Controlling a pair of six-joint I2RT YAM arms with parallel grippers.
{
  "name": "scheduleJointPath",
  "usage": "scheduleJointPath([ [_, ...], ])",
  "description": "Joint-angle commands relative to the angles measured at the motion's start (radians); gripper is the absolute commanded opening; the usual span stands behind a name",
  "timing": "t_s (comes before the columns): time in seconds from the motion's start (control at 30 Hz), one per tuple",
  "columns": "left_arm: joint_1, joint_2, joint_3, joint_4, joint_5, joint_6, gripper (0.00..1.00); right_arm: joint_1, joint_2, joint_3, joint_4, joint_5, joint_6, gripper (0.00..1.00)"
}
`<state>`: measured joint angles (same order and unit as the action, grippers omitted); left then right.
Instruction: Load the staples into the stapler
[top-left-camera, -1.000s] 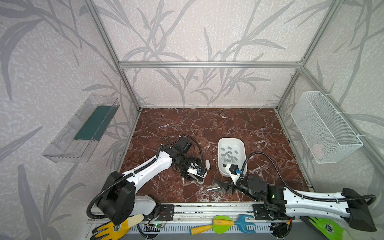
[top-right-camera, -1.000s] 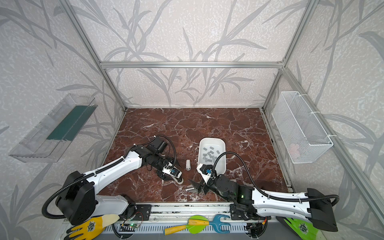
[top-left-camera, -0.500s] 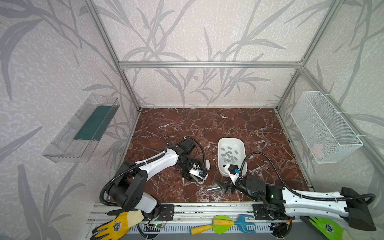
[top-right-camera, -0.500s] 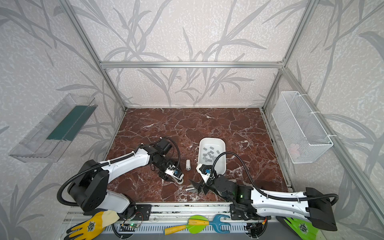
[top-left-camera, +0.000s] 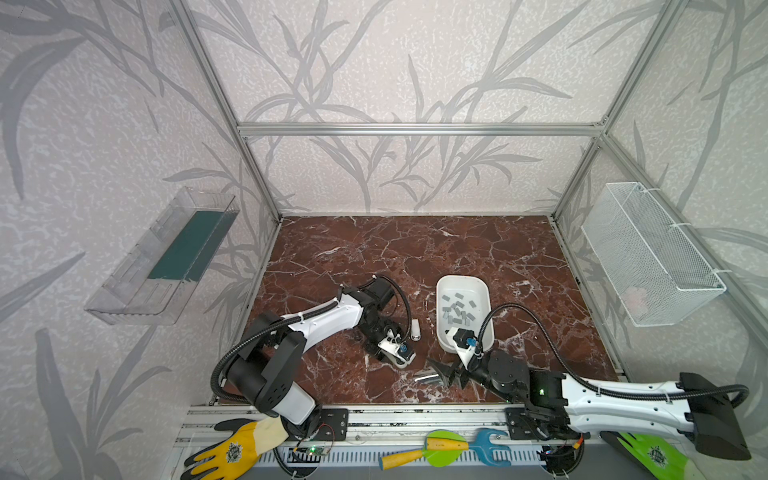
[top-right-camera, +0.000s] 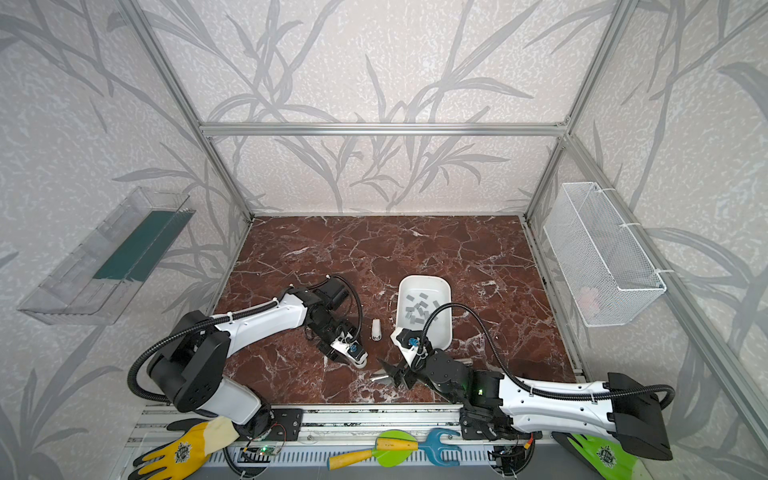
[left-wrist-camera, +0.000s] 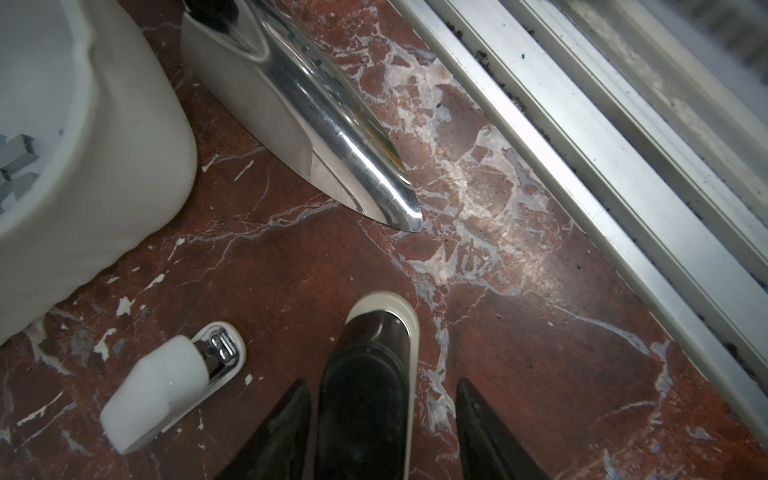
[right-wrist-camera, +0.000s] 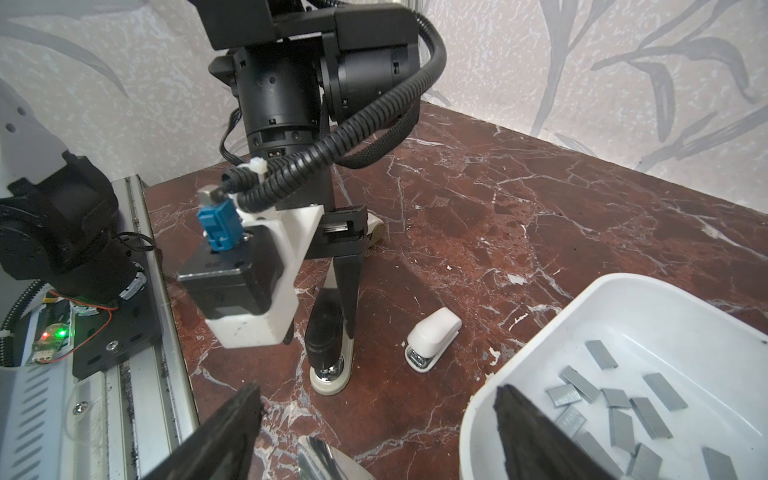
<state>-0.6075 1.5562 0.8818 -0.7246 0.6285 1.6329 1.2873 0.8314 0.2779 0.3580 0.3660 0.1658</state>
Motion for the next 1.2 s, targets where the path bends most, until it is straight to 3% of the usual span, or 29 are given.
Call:
scheduleJointPath([
  [0.0, -0.012, 0.019, 0.01, -0.038, -0.022, 0.059, 0.55, -0.003, -0.006, 0.015, 0.011, 0.015, 0.012, 0.88],
  [0.6, -0.024, 0.066, 0.022, -0.027, -0.063, 0.095, 0.36, -0.003, -0.027, 0.013, 0.001, 0.008, 0.011, 0.88],
  [0.73, -0.022, 0.07, 0.041, -0.031, -0.067, 0.077, 0.2, -0.003, -0.045, 0.01, -0.007, 0.012, 0.009, 0.88],
  [0.8, -0.021, 0.06, 0.058, -0.04, -0.056, 0.058, 0.03, -0.005, -0.052, 0.009, -0.009, 0.015, 0.005, 0.88],
  [0.9, -0.007, 0.029, 0.075, -0.04, -0.022, 0.019, 0.0, -0.005, -0.057, 0.013, -0.012, 0.017, 0.0, 0.88],
  [1.17, 0.078, -0.103, 0.154, -0.067, 0.16, -0.113, 0.0, -0.005, -0.031, 0.055, -0.014, -0.053, -0.046, 0.66],
])
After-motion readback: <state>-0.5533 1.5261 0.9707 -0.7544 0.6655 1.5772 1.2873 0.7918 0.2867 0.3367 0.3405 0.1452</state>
